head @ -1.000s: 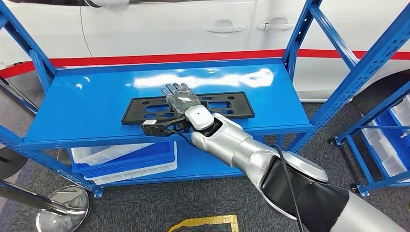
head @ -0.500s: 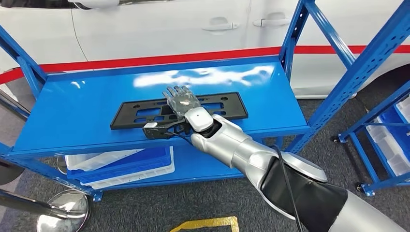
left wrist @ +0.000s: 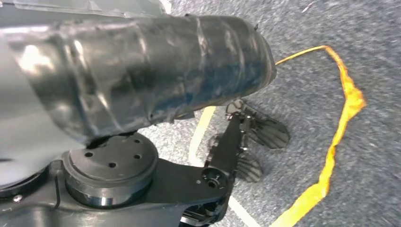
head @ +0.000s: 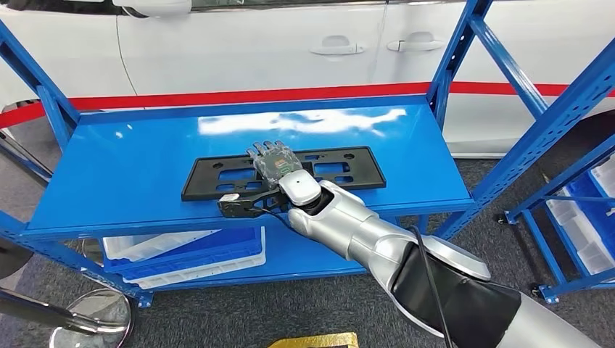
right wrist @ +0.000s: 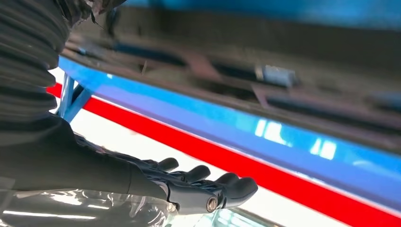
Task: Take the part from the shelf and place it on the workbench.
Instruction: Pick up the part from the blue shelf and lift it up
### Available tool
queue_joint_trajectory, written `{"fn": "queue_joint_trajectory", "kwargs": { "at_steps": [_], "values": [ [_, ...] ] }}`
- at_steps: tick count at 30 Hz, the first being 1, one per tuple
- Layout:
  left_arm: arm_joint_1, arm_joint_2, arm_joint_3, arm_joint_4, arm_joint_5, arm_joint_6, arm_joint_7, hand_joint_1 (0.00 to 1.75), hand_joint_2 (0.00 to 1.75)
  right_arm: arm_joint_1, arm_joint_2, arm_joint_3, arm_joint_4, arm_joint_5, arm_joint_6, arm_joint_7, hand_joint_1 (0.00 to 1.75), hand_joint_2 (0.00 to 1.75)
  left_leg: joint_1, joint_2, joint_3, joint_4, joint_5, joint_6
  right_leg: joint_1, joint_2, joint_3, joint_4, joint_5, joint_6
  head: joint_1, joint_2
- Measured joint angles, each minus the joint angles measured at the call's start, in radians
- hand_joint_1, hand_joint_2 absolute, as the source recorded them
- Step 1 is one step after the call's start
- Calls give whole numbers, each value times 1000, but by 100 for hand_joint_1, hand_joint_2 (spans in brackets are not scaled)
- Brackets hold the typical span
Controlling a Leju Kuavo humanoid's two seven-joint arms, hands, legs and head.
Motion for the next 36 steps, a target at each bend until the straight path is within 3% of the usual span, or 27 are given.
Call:
{"fn": "queue_joint_trajectory", "kwargs": {
  "at_steps": [2,3,4,6,8,9,12,13,17,20,36],
  "values": [
    [-1,0,0,0,0,0,1,0,0,4,0,0,2,1,3,0,0,175,-1,0,3,1,-4,7,0,-1,-69,126,-45,2,1,0],
    [-1,0,0,0,1,0,1,0,0,8,0,0,3,2,5,0,0,175,-1,-1,4,3,-6,8,0,-1,-94,164,-49,2,2,0],
    [-1,0,0,0,1,0,2,0,0,11,0,0,4,4,5,0,0,175,-2,-1,4,6,-9,8,-1,-2,-101,164,-33,2,2,0],
    [0,0,0,0,2,-1,3,0,0,11,0,0,6,8,6,0,0,175,-2,-3,6,16,-19,5,-2,-2,-63,63,38,-1,2,0],
    [0,2,0,0,2,-2,3,0,0,9,0,0,6,13,9,0,0,175,-5,-5,3,30,-30,-4,-1,-1,-10,-47,80,-6,1,0],
    [-1,3,0,0,3,-2,3,0,0,9,0,0,6,15,12,0,37,175,-7,-5,1,34,-33,-8,1,0,3,-73,83,-9,1,0],
    [0,8,0,0,8,-3,3,0,0,13,1,0,9,14,25,4,166,175,-5,-5,-1,35,-37,-20,2,2,8,-86,80,-21,1,0],
    [1,9,0,0,10,-3,3,0,0,14,2,0,9,12,30,8,173,175,-5,-5,-1,40,-41,-23,2,2,10,-89,80,-25,0,0],
    [-3,18,2,1,24,-3,12,0,0,14,8,-1,11,-8,62,20,175,175,-3,-4,11,24,-37,6,9,4,13,-89,76,-32,-7,0],
    [-1,21,4,1,34,-6,19,0,0,13,12,-4,12,-22,74,20,175,175,1,-4,17,19,-39,-13,12,4,14,-89,75,-35,-6,0],
    [-1,25,8,1,35,-15,4,0,0,9,28,-7,12,-26,78,-1,175,175,2,-4,18,15,-39,-18,14,4,16,-90,74,-37,-6,0]
  ]
}}
